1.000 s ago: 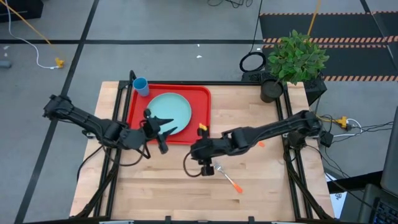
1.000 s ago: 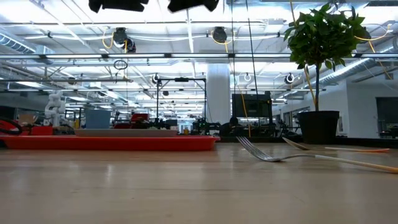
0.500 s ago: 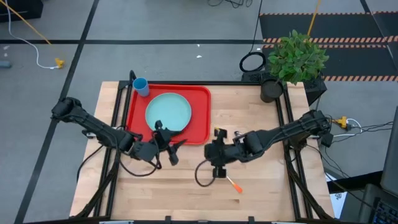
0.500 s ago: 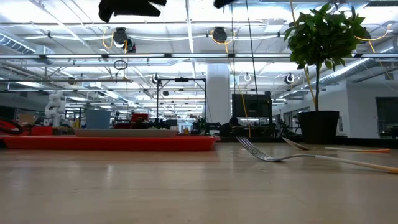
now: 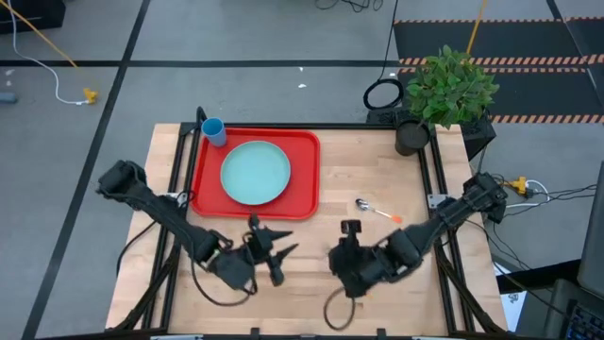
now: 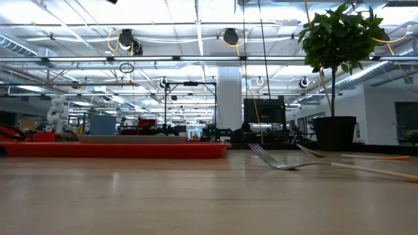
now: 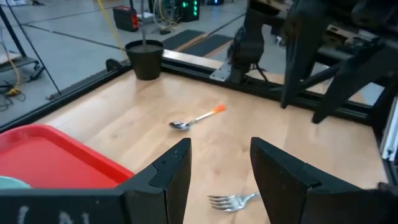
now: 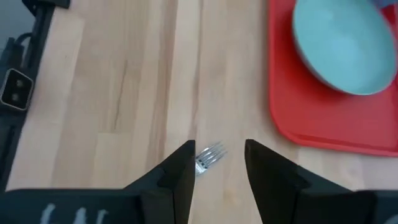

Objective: Pick and place plate/cup/fork/spoon on tray
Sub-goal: Put the orange fork on the red serving tray to the right of the blue plate

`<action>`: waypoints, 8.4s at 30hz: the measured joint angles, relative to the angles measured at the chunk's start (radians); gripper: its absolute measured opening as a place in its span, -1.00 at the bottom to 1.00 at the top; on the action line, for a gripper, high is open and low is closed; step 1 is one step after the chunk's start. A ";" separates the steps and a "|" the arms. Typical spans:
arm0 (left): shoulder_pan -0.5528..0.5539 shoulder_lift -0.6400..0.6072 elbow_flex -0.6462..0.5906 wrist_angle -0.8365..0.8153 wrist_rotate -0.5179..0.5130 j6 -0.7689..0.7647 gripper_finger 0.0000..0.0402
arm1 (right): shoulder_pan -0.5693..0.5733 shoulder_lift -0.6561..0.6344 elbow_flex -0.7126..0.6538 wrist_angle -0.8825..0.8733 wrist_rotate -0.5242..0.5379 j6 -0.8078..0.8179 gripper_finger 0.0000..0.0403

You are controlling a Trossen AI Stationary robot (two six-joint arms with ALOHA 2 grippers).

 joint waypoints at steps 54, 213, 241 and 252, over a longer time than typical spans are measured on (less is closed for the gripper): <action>0.004 0.670 0.881 -0.334 -0.006 -0.410 -0.52 | 0.277 -0.141 -0.853 0.860 0.287 0.453 -0.35; 0.185 0.615 0.720 -0.199 -0.068 -0.119 0.03 | 0.242 -0.339 -1.016 0.708 1.128 -0.098 -1.00; 0.233 0.556 0.719 -0.241 -0.101 -0.079 -0.11 | -0.047 -0.481 -1.016 1.246 0.703 -0.582 -1.00; 0.054 0.404 0.717 -0.533 -0.311 -0.133 -0.11 | -0.171 -0.416 -1.015 1.845 0.517 -0.873 -1.00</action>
